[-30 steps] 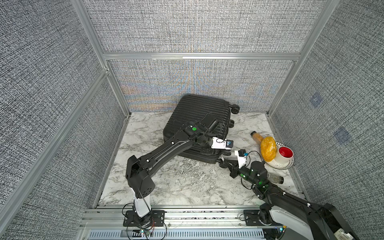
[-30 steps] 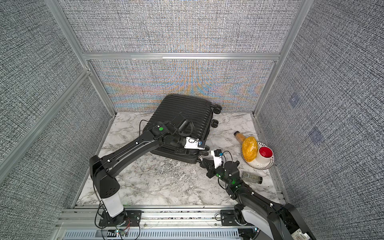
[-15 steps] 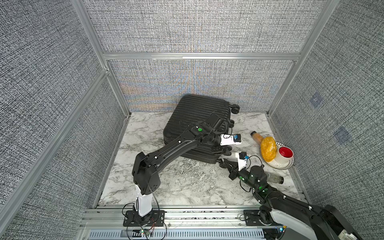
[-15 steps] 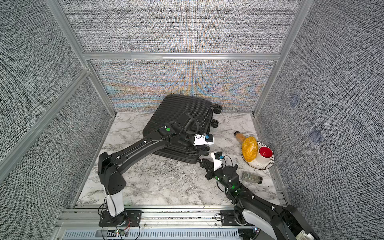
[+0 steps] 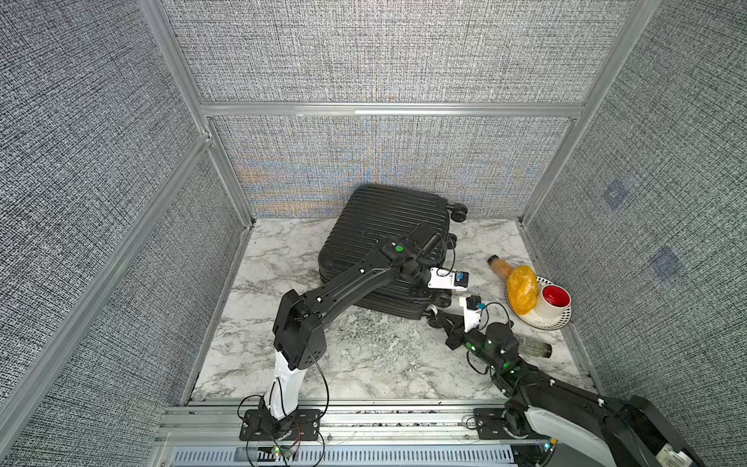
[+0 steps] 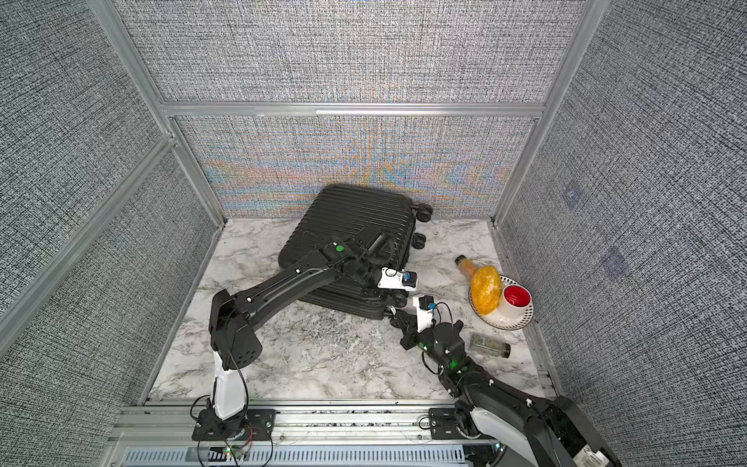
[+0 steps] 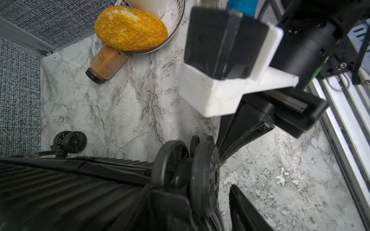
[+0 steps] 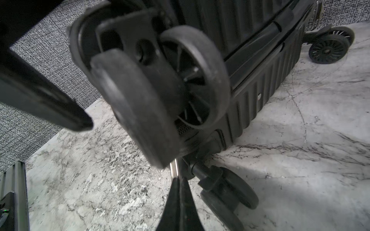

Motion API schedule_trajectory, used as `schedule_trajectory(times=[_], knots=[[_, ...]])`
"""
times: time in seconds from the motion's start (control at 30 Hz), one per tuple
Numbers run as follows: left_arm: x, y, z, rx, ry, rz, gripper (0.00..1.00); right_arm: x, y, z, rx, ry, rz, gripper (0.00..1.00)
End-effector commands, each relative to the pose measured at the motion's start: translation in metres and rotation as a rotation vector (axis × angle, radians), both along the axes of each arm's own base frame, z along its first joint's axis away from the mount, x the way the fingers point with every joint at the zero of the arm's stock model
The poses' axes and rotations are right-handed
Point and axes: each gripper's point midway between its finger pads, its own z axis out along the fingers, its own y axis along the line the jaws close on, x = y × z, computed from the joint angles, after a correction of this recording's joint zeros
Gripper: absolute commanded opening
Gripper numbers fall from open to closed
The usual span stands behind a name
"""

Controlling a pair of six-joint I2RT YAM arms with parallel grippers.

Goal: Open the suitcase zippers
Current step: Unzip the zipper on the suitcase.

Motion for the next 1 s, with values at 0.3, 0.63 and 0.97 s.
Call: schedule_trajectory(times=[0.3, 0.63, 0.97], knots=[[-0.003, 0.048, -0.038, 0.253, -0.019, 0.017, 0.44, 0.017, -0.025, -0.002, -0.025, 0.016, -0.062, 0.00], [-0.015, 0.057, -0.047, 0.272, 0.026, 0.008, 0.43, 0.045, -0.038, -0.001, -0.051, 0.034, -0.098, 0.00], [-0.018, 0.062, -0.039, 0.262, 0.015, 0.002, 0.42, 0.057, -0.043, -0.003, -0.043, 0.051, -0.107, 0.00]])
